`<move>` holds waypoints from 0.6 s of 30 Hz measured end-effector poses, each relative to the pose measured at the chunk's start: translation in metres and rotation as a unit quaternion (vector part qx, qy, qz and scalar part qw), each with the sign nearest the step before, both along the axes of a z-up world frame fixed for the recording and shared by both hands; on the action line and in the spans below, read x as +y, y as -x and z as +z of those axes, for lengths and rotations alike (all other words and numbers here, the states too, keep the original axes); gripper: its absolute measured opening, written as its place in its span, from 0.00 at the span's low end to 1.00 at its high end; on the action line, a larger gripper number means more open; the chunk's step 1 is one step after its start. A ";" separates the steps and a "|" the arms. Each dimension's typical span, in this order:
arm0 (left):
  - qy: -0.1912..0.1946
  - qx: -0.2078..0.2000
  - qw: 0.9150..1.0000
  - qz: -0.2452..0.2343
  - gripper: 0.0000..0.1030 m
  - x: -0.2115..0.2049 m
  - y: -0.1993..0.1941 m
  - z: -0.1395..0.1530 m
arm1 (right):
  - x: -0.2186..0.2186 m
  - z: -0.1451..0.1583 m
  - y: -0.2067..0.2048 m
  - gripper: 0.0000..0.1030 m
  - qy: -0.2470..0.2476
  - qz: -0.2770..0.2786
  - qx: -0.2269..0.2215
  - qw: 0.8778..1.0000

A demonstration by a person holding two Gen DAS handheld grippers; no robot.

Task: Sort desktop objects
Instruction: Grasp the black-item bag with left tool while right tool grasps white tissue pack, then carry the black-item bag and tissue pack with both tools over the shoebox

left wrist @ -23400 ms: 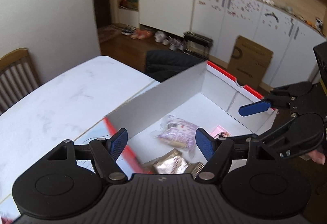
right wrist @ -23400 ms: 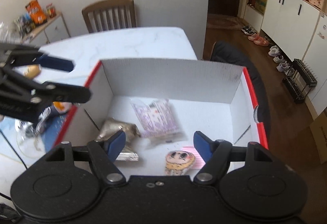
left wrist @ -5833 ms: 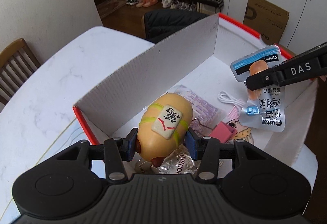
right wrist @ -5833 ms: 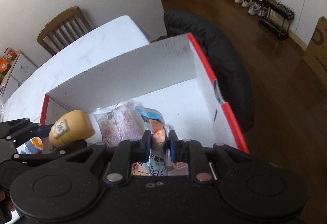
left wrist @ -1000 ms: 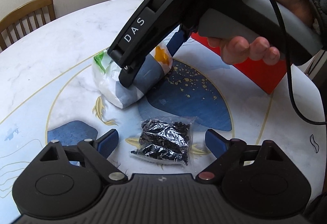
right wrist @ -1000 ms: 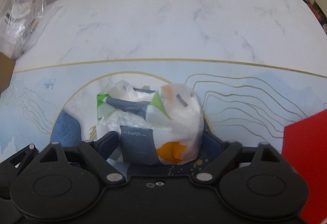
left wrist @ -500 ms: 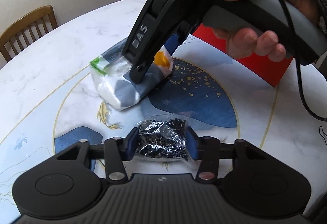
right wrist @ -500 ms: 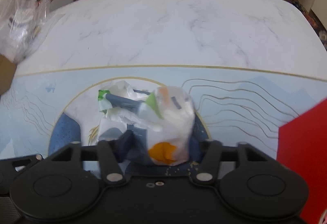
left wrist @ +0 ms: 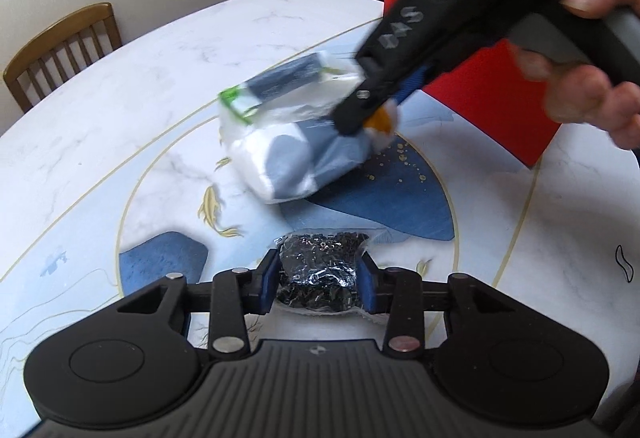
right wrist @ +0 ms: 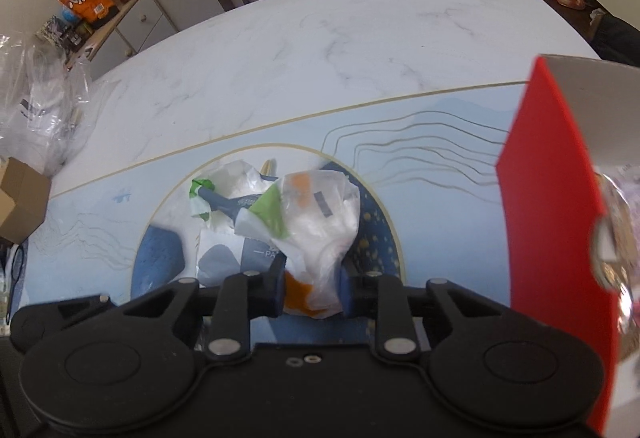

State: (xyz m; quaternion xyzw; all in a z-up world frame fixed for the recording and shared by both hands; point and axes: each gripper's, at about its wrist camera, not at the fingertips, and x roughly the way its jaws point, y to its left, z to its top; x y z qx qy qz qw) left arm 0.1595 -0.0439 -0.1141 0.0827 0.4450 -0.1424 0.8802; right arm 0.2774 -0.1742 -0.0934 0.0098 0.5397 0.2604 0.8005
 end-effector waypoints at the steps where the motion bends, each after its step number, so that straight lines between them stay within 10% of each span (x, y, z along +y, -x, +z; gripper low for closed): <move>1: 0.001 -0.001 1.000 0.002 0.37 0.000 0.002 0.003 | -0.002 0.003 0.003 0.24 -0.001 0.000 0.000 1.000; 18: 0.018 -0.037 0.999 0.003 0.37 -0.012 0.032 0.064 | -0.067 0.058 0.057 0.24 -0.025 -0.033 -0.035 0.999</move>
